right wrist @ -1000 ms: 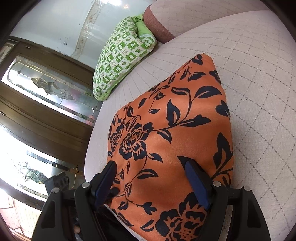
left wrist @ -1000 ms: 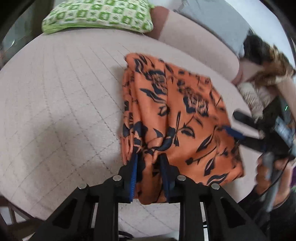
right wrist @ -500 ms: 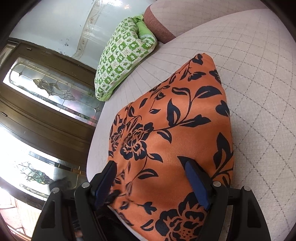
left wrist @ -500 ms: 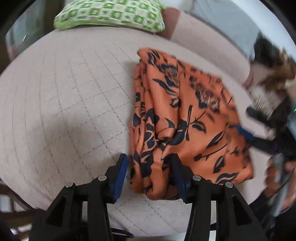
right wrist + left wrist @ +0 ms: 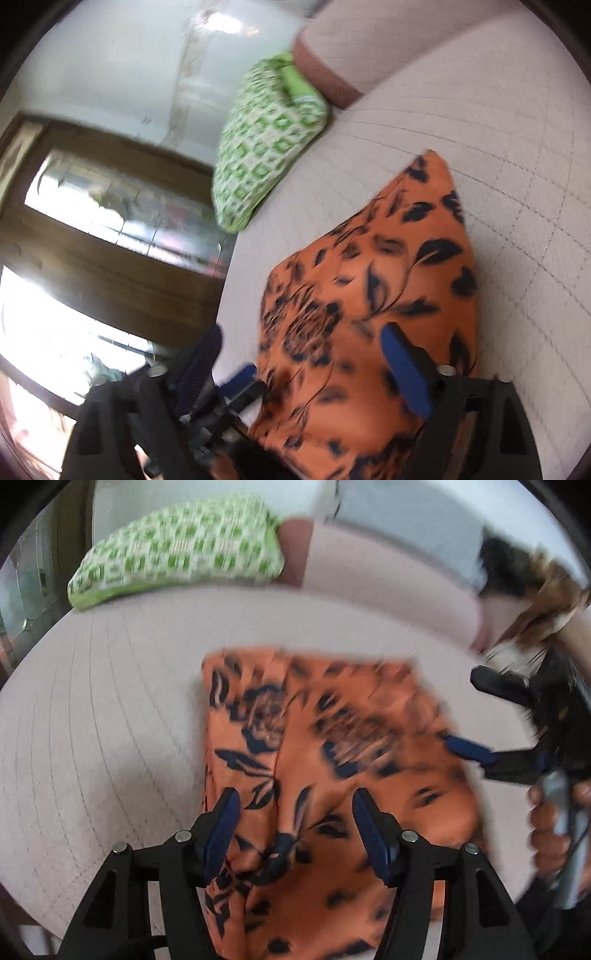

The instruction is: Fold small clothes

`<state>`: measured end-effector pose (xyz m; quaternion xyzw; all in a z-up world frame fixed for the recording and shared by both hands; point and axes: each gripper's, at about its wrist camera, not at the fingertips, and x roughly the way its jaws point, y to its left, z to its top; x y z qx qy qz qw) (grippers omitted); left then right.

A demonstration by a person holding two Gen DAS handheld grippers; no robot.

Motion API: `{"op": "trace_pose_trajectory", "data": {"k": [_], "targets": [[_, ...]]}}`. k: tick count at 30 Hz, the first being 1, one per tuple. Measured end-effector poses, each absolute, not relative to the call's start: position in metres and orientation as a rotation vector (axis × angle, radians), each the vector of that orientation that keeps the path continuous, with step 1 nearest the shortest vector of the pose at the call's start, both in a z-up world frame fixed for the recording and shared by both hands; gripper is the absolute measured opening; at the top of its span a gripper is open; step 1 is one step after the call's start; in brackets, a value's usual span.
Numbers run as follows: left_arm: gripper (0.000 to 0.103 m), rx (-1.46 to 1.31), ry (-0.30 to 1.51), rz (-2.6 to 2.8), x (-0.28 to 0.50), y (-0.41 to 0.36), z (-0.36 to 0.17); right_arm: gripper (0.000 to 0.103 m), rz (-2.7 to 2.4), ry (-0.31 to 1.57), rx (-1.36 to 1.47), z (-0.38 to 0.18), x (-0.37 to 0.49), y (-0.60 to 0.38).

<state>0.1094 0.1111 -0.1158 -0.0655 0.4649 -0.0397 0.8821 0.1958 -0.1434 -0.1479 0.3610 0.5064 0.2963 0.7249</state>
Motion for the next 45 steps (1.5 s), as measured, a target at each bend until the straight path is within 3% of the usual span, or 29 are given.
{"op": "trace_pose_trajectory", "data": {"k": [7,9,16,34,38,42,45], "targets": [[0.068,-0.139,0.893,-0.102,0.096,0.115,-0.093,0.095,0.655,1.012,0.75,-0.124,0.163,-0.171],[0.073,-0.205,0.876,-0.089,0.089,0.131,-0.091,0.095,0.596,1.042,0.758,-0.137,0.15,-0.189],[0.074,-0.37,0.949,-0.028,0.084,0.175,-0.107,0.095,0.597,1.102,0.814,-0.166,0.128,-0.196],[0.075,-0.252,0.946,0.007,0.095,0.154,-0.097,0.095,0.52,1.095,0.63,-0.151,0.147,-0.172],[0.075,-0.289,0.952,-0.01,0.098,0.159,-0.1,0.095,0.526,1.112,0.628,-0.155,0.151,-0.169],[0.082,-0.424,0.957,-0.069,0.105,0.176,-0.11,0.095,0.519,1.119,0.667,-0.163,0.157,-0.173],[0.082,-0.448,1.046,-0.103,0.12,0.176,-0.131,0.094,0.557,1.136,0.686,-0.168,0.17,-0.164]]}}
